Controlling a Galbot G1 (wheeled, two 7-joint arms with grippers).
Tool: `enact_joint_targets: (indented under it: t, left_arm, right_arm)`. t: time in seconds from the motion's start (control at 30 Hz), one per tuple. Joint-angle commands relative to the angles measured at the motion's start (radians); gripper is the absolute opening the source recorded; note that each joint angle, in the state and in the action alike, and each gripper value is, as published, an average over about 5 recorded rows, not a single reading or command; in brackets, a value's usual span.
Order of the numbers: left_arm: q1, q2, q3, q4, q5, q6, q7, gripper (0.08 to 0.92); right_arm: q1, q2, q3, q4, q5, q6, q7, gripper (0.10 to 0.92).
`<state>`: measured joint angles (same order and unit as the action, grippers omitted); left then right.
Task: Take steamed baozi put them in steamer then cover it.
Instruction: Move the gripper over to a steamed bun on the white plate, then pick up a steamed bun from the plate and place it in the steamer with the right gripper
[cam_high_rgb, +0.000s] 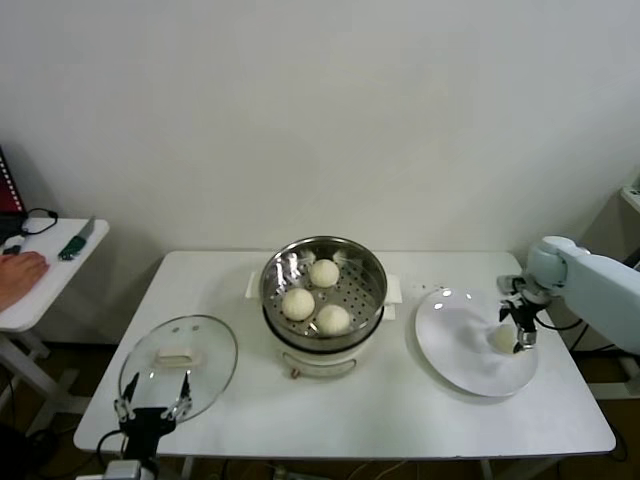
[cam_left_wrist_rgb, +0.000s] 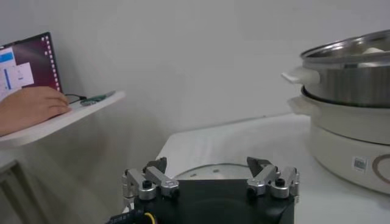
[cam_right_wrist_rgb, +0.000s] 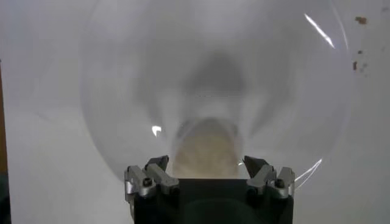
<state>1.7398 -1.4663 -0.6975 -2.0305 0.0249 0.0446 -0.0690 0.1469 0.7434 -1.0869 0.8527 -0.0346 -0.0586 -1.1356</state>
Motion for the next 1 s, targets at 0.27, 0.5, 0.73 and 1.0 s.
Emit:
enact_joint_targets:
  t: [0.27, 0.5, 0.73, 1.0]
  left_arm:
    - [0.006, -0.004, 0.002, 0.002, 0.01, -0.001, -0.002, 0.823]
    - [0.009, -0.005, 0.002, -0.003, 0.013, 0.0, -0.002, 0.823]
    - [0.016, -0.008, 0.001, -0.005, 0.013, -0.002, -0.002, 0.823]
    - [0.015, -0.007, 0.017, -0.022, 0.016, 0.005, 0.012, 0.823]
  right_arm:
    - [-0.058, 0.046, 0.068, -0.097, -0.086, 0.046, -0.004, 0.822]
    - [-0.057, 0.053, 0.072, -0.106, -0.092, 0.056, -0.012, 0.724]
    - [-0.027, 0.047, 0.061, -0.092, -0.055, 0.051, -0.017, 0.661]
    - [0.249, 0.059, -0.193, -0.008, 0.233, -0.029, -0.002, 0.656]
